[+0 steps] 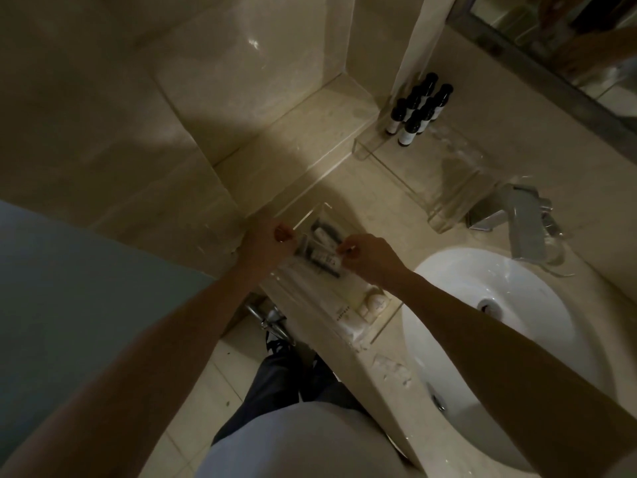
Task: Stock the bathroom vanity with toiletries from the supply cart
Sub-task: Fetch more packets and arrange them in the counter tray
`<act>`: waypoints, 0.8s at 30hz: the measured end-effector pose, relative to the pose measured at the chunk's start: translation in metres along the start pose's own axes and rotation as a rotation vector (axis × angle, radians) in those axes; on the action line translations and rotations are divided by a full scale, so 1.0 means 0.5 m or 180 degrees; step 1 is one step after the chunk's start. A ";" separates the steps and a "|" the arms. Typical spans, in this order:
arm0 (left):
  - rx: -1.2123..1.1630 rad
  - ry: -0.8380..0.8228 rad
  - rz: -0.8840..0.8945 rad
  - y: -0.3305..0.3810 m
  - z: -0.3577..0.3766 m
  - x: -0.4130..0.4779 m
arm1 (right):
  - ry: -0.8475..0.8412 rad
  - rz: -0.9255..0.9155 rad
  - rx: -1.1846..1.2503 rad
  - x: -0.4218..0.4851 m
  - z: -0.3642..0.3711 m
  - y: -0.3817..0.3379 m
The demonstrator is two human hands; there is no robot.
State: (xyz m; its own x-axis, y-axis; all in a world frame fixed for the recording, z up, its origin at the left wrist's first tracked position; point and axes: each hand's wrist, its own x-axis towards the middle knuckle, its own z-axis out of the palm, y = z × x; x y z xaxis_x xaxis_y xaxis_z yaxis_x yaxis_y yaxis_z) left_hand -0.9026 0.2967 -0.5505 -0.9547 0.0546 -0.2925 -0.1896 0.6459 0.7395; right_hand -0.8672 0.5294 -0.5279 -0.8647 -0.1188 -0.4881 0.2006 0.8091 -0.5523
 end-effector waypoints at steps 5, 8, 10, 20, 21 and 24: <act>0.0570 0.0039 0.0430 0.015 0.010 -0.042 | 0.0220 0.0065 -0.0142 0.001 0.012 -0.002; 0.1417 -0.0185 0.1291 0.010 0.012 -0.055 | 0.0292 0.0075 -0.0358 -0.004 0.020 -0.003; 0.1806 -0.0323 0.1665 0.002 0.009 -0.051 | 0.0328 0.0129 -0.0493 -0.009 0.021 -0.006; 0.2673 0.0143 0.2104 0.011 0.022 -0.025 | 0.0184 -0.0418 -0.0847 -0.040 0.031 0.014; 0.2643 0.0157 0.2008 0.016 0.024 -0.026 | 0.0159 -0.0425 -0.0827 -0.041 0.033 0.014; 0.2495 0.0188 0.1830 0.033 0.033 -0.030 | 0.0139 -0.0381 -0.0792 -0.040 0.037 0.010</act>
State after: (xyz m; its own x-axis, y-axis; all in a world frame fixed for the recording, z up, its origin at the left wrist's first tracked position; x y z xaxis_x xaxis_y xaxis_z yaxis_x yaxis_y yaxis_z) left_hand -0.8875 0.3189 -0.5437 -0.8678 0.4957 0.0338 0.4952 0.8574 0.1403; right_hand -0.8404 0.5250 -0.5334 -0.8955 -0.2015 -0.3967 -0.0188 0.9079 -0.4188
